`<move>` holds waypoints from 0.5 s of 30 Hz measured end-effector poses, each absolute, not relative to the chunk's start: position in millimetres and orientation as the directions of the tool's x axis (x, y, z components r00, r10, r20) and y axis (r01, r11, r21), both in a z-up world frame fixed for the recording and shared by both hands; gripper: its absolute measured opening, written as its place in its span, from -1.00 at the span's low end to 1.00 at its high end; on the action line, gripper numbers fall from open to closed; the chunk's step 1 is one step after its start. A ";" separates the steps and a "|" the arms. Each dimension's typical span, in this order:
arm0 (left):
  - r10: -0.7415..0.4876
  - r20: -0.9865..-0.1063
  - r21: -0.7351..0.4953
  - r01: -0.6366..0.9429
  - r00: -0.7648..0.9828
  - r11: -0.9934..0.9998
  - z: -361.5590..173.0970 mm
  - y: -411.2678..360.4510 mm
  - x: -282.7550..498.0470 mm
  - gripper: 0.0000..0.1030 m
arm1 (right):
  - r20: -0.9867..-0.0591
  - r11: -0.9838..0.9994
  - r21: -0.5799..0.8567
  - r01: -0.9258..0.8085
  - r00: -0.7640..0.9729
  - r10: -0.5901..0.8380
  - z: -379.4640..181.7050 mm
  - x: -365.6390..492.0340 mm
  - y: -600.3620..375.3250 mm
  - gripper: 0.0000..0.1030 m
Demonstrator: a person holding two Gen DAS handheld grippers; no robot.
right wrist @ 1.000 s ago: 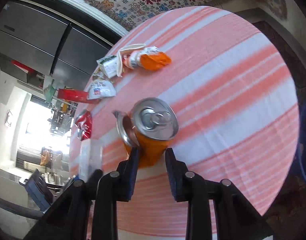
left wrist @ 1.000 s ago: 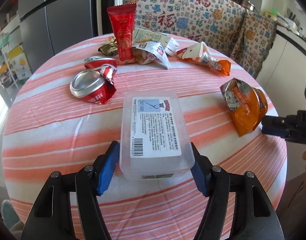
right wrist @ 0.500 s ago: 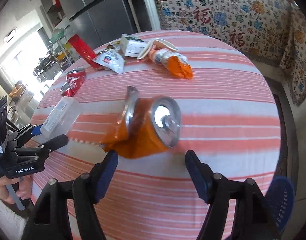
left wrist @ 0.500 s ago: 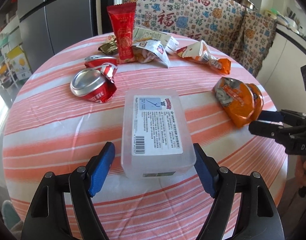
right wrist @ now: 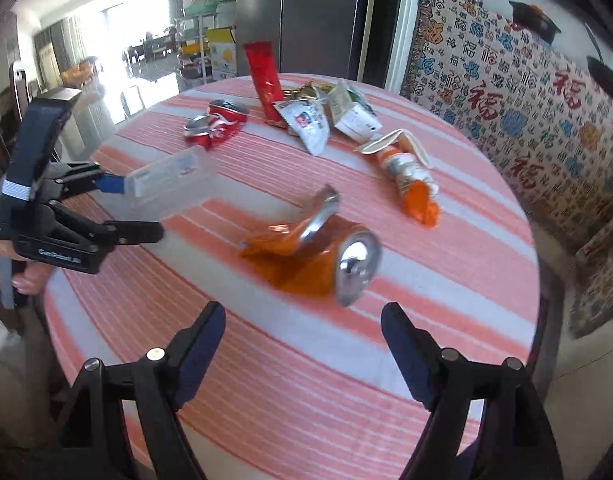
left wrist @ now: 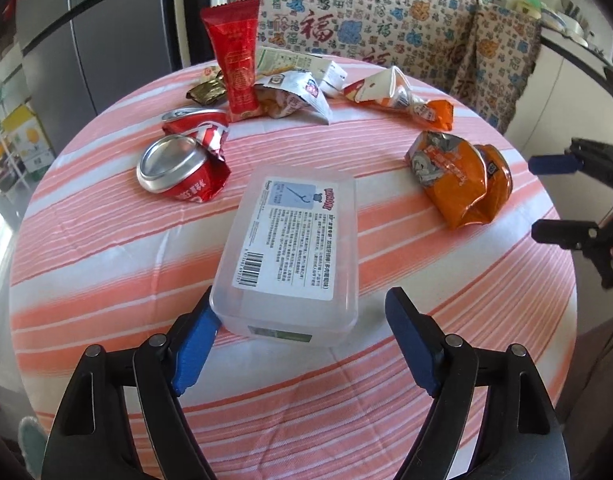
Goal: Collect trash
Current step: 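Lift the clear box and orange can off the table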
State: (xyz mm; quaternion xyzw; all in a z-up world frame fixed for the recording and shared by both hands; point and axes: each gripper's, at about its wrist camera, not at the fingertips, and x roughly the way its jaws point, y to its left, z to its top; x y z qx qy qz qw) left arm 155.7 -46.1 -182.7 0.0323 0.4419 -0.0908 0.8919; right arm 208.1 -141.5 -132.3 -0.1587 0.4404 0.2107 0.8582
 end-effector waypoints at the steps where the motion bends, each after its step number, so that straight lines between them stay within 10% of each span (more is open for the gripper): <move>1: -0.122 -0.793 -0.006 0.193 0.597 0.981 -183.6 -48.0 155.1 0.61 | -0.841 0.847 -0.094 -0.523 0.498 0.214 -134.3 217.2 -145.0 0.62; 11: -0.134 -0.791 -0.054 0.151 0.597 0.987 -180.4 -31.4 157.5 0.61 | -0.774 0.710 0.397 -0.581 0.203 0.599 -158.8 234.3 -126.5 0.61; 15: -0.154 -0.791 -0.086 0.142 0.591 0.986 -178.8 -23.6 158.0 0.61 | -0.783 0.706 0.288 -0.647 0.266 0.563 -144.9 216.1 -116.9 0.61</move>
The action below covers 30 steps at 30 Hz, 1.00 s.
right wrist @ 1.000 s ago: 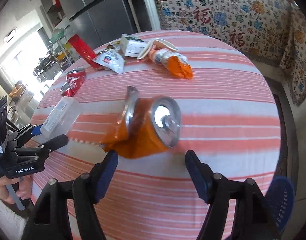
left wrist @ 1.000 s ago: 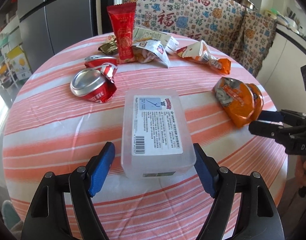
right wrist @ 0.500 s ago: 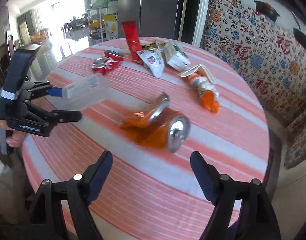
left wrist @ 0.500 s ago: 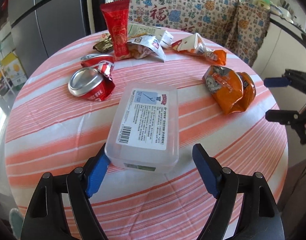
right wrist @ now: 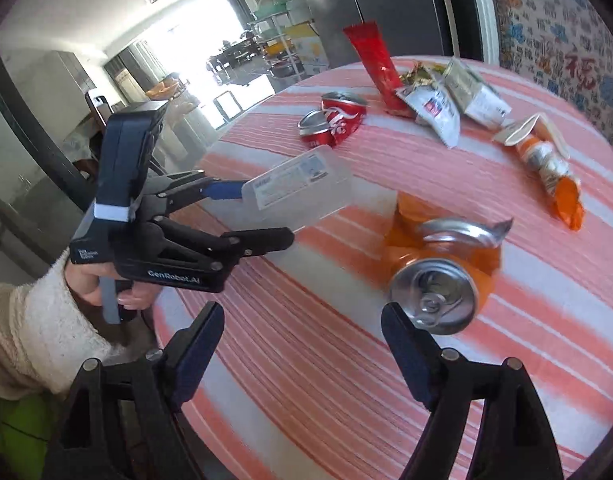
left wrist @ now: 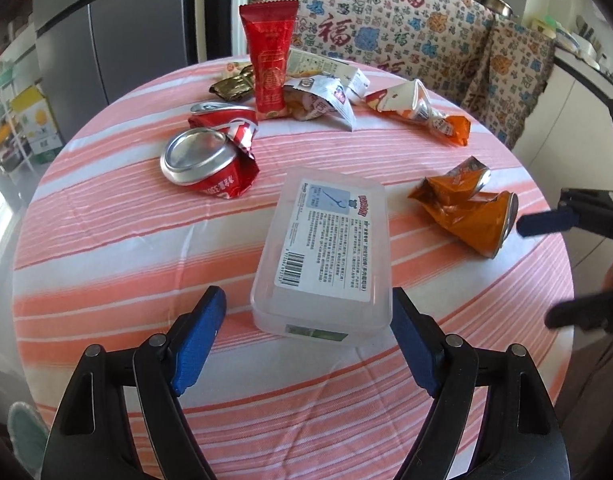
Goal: Collect trash
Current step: 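Lift the clear box and orange can off the table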
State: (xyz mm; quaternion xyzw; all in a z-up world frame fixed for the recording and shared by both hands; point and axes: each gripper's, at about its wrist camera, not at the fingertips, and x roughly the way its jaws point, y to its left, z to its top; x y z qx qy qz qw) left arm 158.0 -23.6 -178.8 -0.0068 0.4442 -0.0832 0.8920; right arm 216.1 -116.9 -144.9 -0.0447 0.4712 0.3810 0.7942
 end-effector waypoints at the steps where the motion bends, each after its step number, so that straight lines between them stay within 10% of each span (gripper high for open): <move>1: -0.159 -0.792 -0.090 0.146 0.589 0.985 -178.7 -24.1 158.4 0.61 | -0.799 0.744 0.224 -0.630 0.319 0.510 -143.1 215.8 -122.6 0.61; 9: -0.169 -0.788 -0.069 0.188 0.592 0.980 -176.2 -39.0 160.3 0.61 | -0.787 0.931 0.236 -0.280 0.507 0.352 -155.7 216.6 -155.5 0.64; 16: -0.154 -0.785 -0.059 0.176 0.600 0.983 -172.5 -36.4 171.3 0.60 | -0.780 0.977 0.123 -0.172 0.593 0.202 -170.0 231.4 -126.4 0.64; 18: -0.164 -0.789 -0.062 0.188 0.592 0.980 -171.9 -36.3 173.5 0.23 | -0.758 0.969 0.173 -0.174 0.604 0.244 -169.1 229.7 -132.2 0.39; 30: -0.239 -0.748 -0.141 0.203 0.620 0.969 -149.9 -46.3 151.5 0.22 | -0.691 0.974 0.165 -0.158 0.686 0.229 -131.4 189.7 -173.6 0.38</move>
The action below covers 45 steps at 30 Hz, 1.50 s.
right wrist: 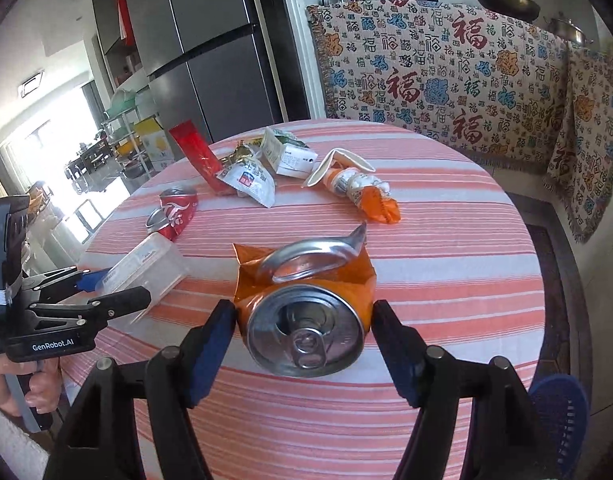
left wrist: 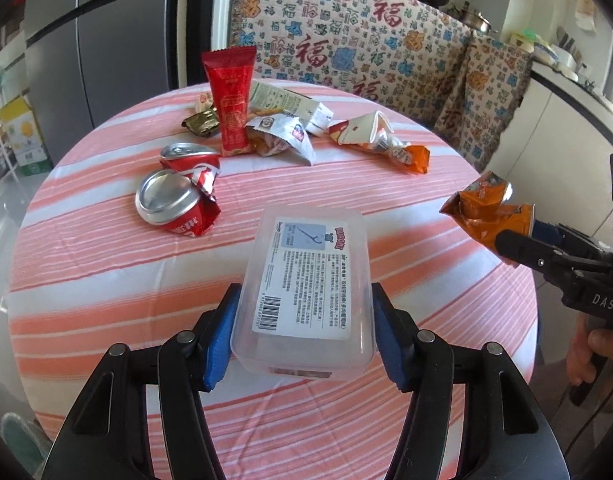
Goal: Collect trash
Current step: 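Lift the clear box and orange can off the table, then carry both items over the blue basket and open both grippers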
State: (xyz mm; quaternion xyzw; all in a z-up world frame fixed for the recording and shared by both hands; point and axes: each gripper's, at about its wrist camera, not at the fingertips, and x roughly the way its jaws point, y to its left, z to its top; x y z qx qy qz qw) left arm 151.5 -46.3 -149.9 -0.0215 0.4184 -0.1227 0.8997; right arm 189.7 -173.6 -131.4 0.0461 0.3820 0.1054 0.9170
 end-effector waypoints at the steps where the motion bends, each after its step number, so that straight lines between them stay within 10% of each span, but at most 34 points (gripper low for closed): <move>1: -0.243 -0.749 -0.144 0.208 0.617 0.968 -148.9 -51.1 150.7 0.22 | -0.687 0.975 0.164 -0.152 0.691 0.224 -129.7 186.7 -179.2 0.38; 22: -0.499 -0.732 -0.219 0.533 0.465 0.817 -112.8 -293.0 148.9 0.21 | -0.660 0.970 0.169 0.176 0.751 -0.021 -99.4 103.1 -393.4 0.38; 45: -0.492 -0.831 -0.224 0.653 0.261 0.724 -225.9 -503.9 147.5 0.22 | -0.824 0.804 0.290 0.518 0.562 -0.065 -211.1 61.1 -572.3 0.39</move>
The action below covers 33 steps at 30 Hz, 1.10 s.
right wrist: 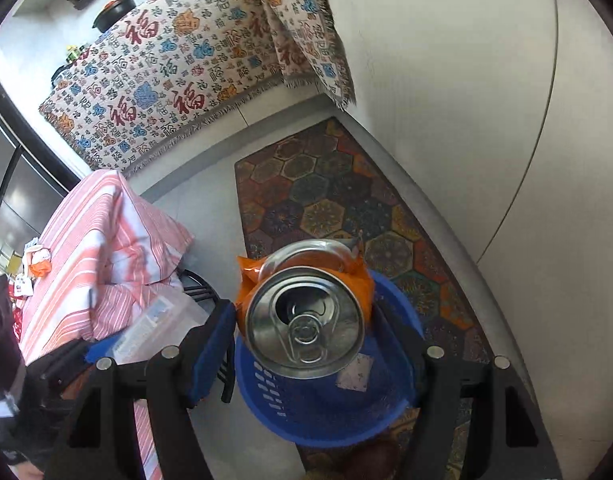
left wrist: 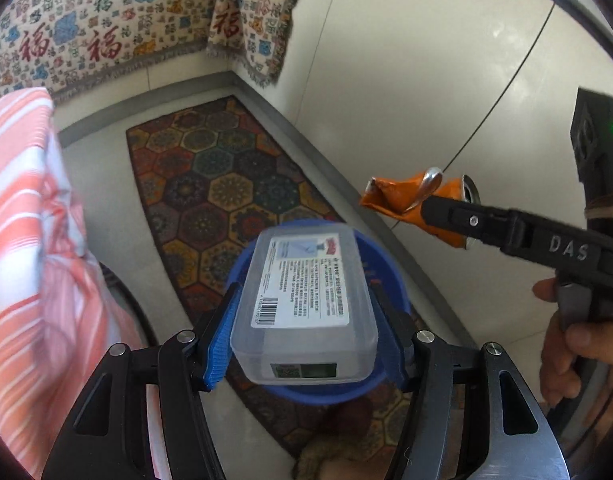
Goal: Collect trash
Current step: 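Carry both items over the blue basket and open both grippers, then move both tools back over the table toward the remaining trash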
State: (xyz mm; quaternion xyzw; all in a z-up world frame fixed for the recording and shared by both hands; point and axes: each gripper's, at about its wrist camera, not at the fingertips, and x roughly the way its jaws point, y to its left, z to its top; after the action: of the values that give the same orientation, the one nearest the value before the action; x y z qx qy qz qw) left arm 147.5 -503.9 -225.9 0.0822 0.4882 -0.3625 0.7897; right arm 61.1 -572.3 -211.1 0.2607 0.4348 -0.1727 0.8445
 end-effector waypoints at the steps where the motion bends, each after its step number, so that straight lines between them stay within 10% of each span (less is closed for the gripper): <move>1: -0.492 -0.831 -0.223 0.655 0.258 0.722 -230.5 -508.2 149.0 0.22 | -0.828 0.796 0.298 0.527 0.557 -0.060 -215.3 62.4 -576.5 0.41; 17: -0.486 -0.756 -0.179 0.574 0.440 0.799 -156.4 -395.3 125.3 0.76 | -0.711 0.814 0.258 0.521 0.673 -0.205 -175.8 74.9 -559.9 0.55; 33: -0.071 -0.803 0.030 0.159 0.592 0.987 -179.2 -152.0 145.0 0.76 | -0.623 0.980 0.117 0.159 0.781 -0.052 -125.3 146.3 -388.2 0.57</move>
State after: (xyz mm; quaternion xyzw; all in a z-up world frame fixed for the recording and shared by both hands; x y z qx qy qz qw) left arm 145.0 -152.0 -179.2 0.0491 0.4471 -0.0646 0.8908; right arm 146.3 -388.2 -125.3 0.0819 0.3263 -0.0561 0.9400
